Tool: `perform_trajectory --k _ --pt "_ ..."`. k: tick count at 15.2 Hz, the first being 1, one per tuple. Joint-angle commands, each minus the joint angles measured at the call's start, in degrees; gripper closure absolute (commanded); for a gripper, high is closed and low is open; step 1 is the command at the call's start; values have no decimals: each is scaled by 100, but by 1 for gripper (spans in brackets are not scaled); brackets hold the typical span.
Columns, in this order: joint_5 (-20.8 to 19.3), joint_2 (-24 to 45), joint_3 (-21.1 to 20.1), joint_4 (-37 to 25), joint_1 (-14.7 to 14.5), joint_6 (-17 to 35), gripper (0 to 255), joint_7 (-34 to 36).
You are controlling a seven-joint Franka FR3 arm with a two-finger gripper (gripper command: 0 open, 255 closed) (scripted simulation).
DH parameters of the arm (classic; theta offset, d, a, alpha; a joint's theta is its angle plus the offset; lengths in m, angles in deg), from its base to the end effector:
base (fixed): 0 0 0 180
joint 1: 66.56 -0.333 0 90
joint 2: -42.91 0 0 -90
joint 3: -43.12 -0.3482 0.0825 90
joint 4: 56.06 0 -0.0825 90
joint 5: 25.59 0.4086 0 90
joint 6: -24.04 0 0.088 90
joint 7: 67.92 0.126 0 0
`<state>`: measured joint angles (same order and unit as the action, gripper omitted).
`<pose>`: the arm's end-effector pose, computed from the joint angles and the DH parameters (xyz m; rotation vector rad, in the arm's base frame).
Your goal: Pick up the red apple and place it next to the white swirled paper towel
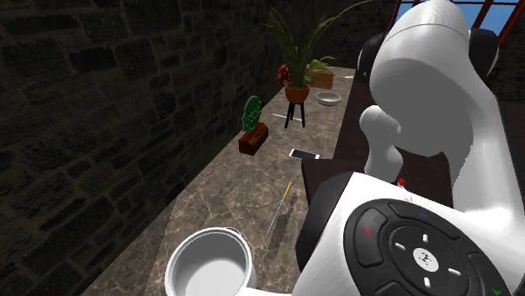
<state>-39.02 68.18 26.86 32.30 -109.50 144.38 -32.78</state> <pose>0.4127 0.6053 0.4202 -3.0013 -0.7517 -0.2487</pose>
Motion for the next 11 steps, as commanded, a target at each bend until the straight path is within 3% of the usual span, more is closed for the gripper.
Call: perform_trajectory --k 1,11 --pt "-18 10 8 141 6 153 255 25" --pt "-162 289 80 504 -18 779 255 160"
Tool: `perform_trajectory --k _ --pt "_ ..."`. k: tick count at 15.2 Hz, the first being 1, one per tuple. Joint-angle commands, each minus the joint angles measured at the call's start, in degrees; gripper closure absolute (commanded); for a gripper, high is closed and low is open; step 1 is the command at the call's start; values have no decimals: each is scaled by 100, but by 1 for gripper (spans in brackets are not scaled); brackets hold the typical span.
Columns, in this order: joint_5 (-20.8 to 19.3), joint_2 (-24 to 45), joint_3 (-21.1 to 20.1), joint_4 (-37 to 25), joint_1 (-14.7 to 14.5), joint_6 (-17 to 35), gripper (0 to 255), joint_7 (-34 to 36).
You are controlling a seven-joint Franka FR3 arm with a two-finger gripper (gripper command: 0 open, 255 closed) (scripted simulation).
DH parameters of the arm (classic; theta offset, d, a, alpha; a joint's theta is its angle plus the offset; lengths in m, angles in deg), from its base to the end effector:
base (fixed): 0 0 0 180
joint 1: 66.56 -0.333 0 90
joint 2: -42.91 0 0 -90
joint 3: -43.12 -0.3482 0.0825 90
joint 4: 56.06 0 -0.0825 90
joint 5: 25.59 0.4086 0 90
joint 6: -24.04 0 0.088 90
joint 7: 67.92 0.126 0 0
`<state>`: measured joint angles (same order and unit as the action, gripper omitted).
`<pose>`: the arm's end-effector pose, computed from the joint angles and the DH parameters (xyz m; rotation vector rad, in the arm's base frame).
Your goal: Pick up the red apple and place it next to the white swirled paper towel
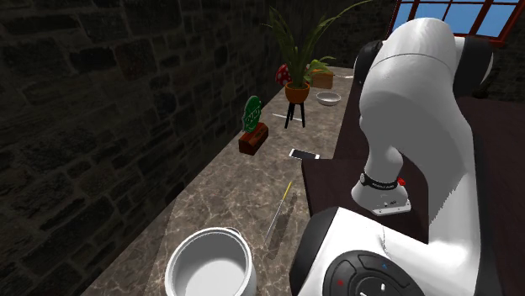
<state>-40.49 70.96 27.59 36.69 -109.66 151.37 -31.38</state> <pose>0.4129 0.6046 0.3588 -3.0015 -0.7517 -0.2481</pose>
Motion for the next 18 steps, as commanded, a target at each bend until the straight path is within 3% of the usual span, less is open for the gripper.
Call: perform_trajectory --k 1,18 --pt "-31 44 15 94 -6 140 255 35" --pt "-328 722 206 361 -116 1063 255 290"
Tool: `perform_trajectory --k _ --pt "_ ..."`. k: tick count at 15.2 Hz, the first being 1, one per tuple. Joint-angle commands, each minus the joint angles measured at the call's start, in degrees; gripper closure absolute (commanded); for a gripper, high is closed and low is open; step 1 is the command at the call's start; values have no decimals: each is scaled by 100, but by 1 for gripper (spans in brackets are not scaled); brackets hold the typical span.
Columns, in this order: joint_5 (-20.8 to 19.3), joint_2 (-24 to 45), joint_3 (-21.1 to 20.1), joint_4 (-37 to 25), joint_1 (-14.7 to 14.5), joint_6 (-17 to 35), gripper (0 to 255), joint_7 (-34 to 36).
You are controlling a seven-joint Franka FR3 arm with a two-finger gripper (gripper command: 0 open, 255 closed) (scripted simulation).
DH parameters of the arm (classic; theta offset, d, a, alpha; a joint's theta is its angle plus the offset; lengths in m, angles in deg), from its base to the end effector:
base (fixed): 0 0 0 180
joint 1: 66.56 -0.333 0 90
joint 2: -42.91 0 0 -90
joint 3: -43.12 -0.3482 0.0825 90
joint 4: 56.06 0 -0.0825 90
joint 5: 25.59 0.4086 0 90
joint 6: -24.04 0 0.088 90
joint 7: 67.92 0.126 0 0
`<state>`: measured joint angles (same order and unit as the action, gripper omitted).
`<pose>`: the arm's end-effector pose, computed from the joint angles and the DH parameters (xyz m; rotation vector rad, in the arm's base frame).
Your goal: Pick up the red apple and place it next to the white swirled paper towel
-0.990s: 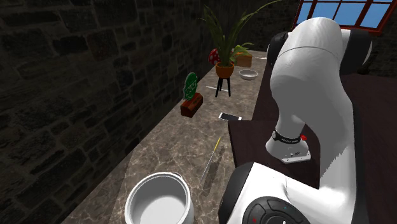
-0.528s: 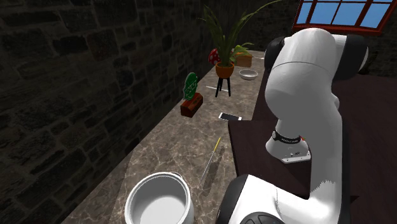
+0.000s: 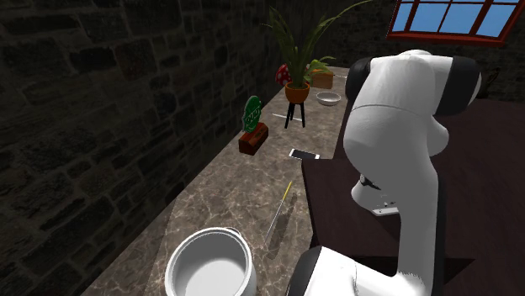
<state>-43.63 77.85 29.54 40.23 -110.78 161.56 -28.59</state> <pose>0.4122 0.6046 0.2586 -3.0014 -0.7521 -0.2481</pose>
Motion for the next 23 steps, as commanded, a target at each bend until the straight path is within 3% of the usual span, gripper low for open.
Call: perform_trajectory --k 1,7,8,13,17,23 --pt "-14 34 11 6 -4 44 255 10" --pt "-14 34 11 5 -4 44 255 10" --pt "-14 33 11 5 -4 44 0 10" --pt "-14 33 11 7 -4 44 0 10" --pt "158 -499 -122 102 66 -384 0 -88" --pt "158 -499 -121 102 65 -384 0 -89"
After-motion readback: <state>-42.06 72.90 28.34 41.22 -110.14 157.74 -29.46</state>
